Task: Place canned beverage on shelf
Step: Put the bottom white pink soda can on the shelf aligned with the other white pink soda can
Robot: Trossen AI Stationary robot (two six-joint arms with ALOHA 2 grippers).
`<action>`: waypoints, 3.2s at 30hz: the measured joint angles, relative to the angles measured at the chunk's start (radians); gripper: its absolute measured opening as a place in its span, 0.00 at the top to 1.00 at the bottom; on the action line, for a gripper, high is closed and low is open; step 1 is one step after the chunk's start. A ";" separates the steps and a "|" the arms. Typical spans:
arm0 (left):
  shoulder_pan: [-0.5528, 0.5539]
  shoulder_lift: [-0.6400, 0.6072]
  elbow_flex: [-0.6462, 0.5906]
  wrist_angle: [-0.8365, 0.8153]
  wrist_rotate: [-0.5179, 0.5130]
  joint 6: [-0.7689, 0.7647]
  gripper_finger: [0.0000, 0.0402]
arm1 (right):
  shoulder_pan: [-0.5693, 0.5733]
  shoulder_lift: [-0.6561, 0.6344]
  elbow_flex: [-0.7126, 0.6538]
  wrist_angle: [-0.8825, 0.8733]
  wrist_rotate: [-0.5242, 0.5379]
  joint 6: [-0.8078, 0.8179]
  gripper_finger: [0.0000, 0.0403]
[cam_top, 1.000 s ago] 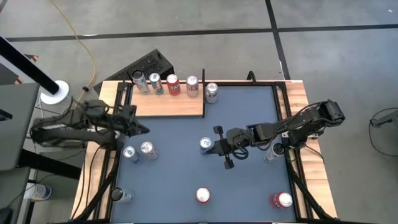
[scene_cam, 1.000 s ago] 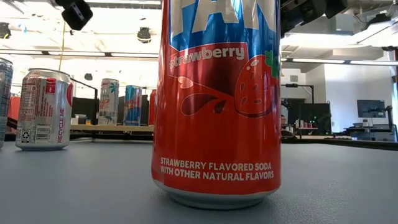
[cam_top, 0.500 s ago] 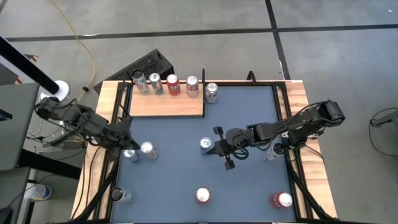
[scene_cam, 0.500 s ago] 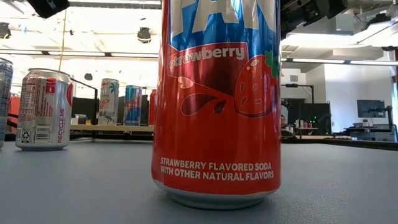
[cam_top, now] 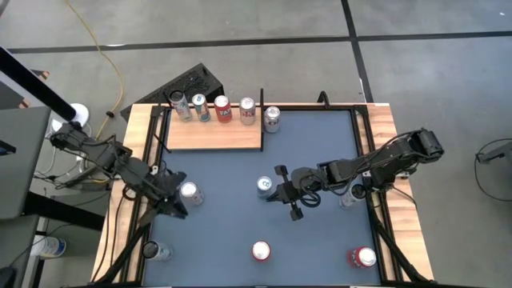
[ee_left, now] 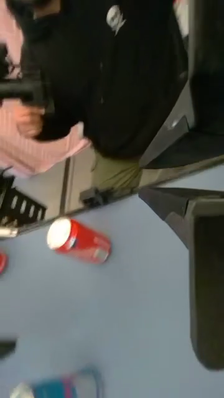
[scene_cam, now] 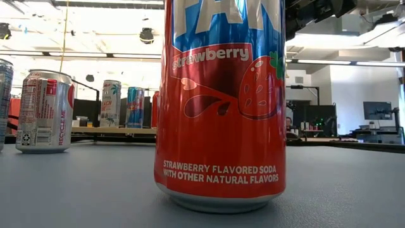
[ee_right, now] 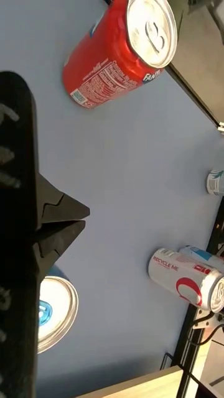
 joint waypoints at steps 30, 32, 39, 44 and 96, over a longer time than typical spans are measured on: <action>-0.479 0.452 0.411 -0.560 -0.016 -0.583 0.63 | 0.067 0.000 0.000 0.305 0.062 0.108 1.00; -0.480 0.453 0.411 -0.581 -0.039 -0.566 0.61 | 0.067 0.000 0.000 0.306 0.062 0.108 1.00; -0.481 0.454 0.411 -0.677 -0.100 -0.539 0.49 | 0.067 0.000 0.000 0.305 0.063 0.106 1.00; -0.477 0.454 0.411 -0.714 -0.114 -0.593 0.35 | 0.067 0.000 0.000 0.298 0.063 0.102 1.00; -0.622 0.663 0.324 -0.629 -0.164 -0.506 0.23 | 0.052 0.001 0.000 0.289 0.058 0.081 1.00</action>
